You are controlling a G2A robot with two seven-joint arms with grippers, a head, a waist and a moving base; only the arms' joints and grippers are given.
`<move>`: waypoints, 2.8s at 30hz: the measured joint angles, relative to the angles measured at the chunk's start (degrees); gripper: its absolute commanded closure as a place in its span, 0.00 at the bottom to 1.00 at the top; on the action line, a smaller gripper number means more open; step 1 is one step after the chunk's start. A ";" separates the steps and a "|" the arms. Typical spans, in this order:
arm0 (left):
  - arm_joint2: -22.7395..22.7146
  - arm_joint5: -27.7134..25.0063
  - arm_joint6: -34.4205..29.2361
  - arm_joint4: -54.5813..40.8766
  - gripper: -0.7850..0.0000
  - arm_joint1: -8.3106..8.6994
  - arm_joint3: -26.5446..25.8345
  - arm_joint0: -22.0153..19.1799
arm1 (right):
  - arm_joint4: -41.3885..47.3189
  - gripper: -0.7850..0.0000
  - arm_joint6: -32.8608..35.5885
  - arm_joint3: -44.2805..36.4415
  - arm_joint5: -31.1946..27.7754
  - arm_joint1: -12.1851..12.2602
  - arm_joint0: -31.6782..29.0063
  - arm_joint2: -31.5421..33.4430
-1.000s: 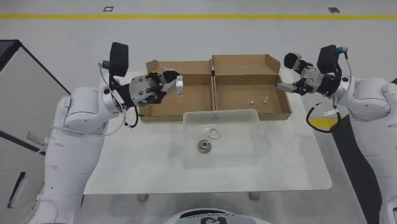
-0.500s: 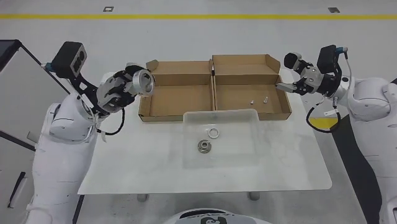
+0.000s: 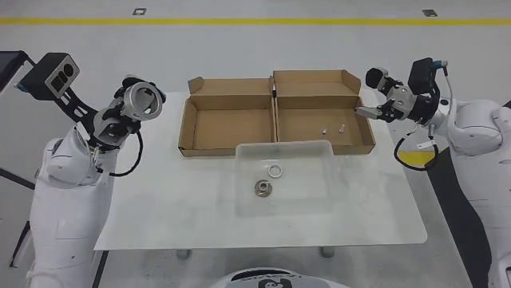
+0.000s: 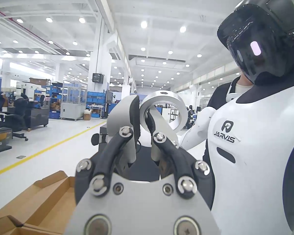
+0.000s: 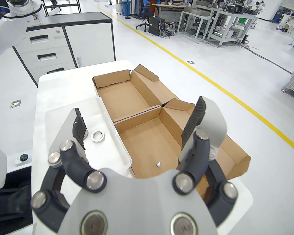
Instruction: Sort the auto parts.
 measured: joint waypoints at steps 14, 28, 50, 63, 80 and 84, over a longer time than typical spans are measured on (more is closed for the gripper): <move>0.00 0.00 0.00 0.00 1.00 0.00 0.00 0.00 | 0.00 0.00 0.00 0.00 0.00 0.00 0.00 0.00; 0.00 0.00 0.00 0.00 0.43 0.00 0.00 0.00 | 0.00 0.00 0.00 0.00 0.00 0.00 0.00 0.00; 1.37 1.55 1.45 -18.36 1.00 0.54 -6.50 6.00 | 0.00 0.00 0.00 0.00 0.00 0.00 0.00 0.00; -1.62 2.33 -3.08 -18.14 1.00 0.84 -6.62 7.41 | 0.00 0.00 0.00 0.00 0.00 0.00 0.00 0.00; -2.24 0.03 -4.35 -13.76 1.00 1.87 -7.12 7.98 | 0.00 0.00 0.00 0.00 0.00 0.00 0.00 0.00; -2.04 0.11 -3.88 -18.60 1.00 1.97 -7.31 7.88 | 0.00 0.00 0.00 0.00 0.00 0.00 0.00 0.00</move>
